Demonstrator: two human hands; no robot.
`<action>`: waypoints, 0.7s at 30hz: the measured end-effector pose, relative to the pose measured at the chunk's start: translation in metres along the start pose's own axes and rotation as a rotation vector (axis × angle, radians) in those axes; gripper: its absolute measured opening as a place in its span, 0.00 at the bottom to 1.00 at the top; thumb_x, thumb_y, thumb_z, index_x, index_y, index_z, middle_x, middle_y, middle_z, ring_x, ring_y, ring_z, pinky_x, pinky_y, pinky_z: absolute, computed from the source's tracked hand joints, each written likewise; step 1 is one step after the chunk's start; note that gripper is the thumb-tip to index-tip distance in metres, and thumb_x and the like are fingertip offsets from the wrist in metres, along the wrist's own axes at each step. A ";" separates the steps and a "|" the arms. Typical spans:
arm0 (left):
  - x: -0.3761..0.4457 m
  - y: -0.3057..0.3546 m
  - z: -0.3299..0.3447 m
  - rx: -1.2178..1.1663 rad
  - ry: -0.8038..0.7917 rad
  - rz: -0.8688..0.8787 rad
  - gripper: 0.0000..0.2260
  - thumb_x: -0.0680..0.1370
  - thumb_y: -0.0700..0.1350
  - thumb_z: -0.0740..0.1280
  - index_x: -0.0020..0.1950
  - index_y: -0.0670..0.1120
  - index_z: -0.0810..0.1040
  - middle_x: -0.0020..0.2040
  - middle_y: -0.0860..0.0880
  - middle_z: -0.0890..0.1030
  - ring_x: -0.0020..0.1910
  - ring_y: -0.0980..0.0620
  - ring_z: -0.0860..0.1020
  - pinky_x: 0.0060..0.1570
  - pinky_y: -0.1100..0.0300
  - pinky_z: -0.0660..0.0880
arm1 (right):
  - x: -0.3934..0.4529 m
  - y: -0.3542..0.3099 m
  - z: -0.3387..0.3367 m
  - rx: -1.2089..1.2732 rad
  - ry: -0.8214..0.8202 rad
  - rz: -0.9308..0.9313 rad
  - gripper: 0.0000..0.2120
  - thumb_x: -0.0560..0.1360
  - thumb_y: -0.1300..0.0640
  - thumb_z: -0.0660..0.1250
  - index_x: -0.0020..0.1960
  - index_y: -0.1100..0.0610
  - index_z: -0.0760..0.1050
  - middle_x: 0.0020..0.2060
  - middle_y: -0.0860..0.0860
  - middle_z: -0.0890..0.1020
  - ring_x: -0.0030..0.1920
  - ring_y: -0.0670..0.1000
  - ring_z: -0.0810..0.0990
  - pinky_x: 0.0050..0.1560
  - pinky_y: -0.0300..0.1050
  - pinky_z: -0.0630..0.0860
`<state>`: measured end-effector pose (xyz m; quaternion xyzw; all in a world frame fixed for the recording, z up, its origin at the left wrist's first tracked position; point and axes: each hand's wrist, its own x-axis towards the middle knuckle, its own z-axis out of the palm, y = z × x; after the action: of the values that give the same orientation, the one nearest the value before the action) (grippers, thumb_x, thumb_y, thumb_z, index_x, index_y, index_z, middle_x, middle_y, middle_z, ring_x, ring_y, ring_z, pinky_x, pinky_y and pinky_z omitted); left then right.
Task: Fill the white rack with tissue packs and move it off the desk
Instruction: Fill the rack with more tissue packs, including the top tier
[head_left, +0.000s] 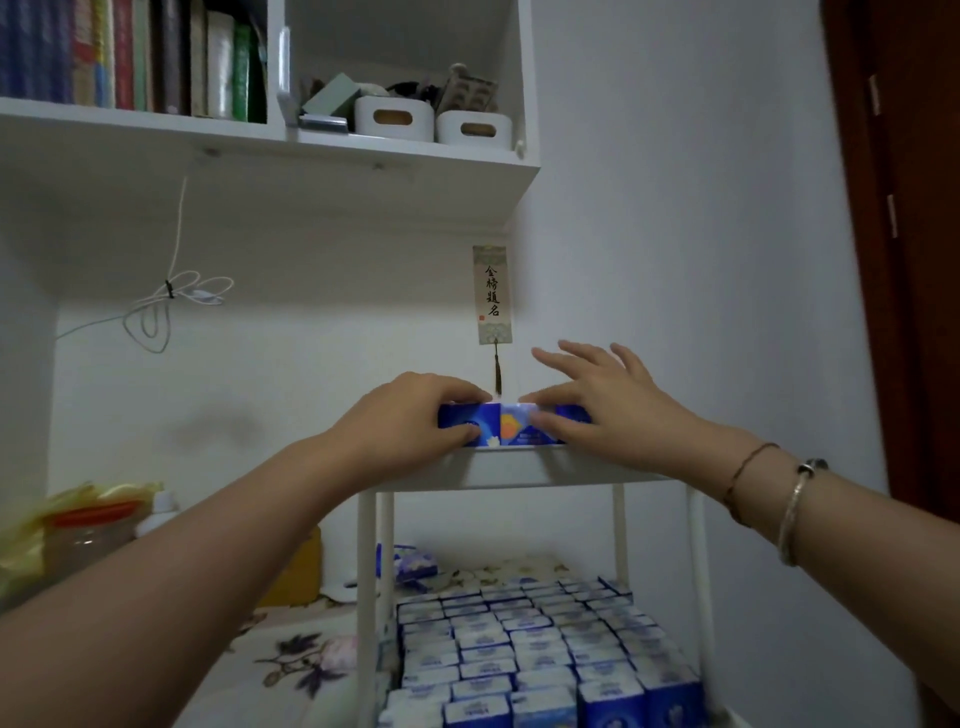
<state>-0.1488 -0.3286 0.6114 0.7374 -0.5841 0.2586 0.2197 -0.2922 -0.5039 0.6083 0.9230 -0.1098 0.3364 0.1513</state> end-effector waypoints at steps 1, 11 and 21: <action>-0.003 0.001 0.000 0.005 0.017 0.003 0.19 0.78 0.52 0.65 0.69 0.54 0.71 0.63 0.53 0.76 0.58 0.60 0.72 0.47 0.63 0.77 | -0.004 0.000 -0.002 0.014 0.016 -0.002 0.22 0.78 0.36 0.51 0.68 0.41 0.70 0.77 0.45 0.55 0.76 0.47 0.48 0.74 0.57 0.45; -0.050 -0.027 -0.003 -0.234 0.535 -0.036 0.11 0.79 0.38 0.60 0.55 0.51 0.76 0.56 0.55 0.76 0.54 0.61 0.76 0.51 0.70 0.70 | -0.054 -0.042 0.019 0.182 0.320 -0.315 0.08 0.72 0.57 0.58 0.47 0.52 0.74 0.44 0.46 0.75 0.46 0.46 0.72 0.46 0.42 0.70; -0.081 -0.115 0.093 -0.392 0.434 -0.471 0.11 0.76 0.33 0.59 0.47 0.48 0.76 0.50 0.52 0.76 0.42 0.56 0.76 0.36 0.64 0.71 | -0.022 -0.067 0.165 0.318 -0.091 -0.125 0.08 0.77 0.54 0.58 0.48 0.52 0.76 0.44 0.46 0.78 0.46 0.45 0.72 0.47 0.42 0.72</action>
<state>-0.0397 -0.3006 0.4859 0.7236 -0.3765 0.2347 0.5288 -0.1916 -0.4974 0.4603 0.9546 -0.0043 0.2974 0.0187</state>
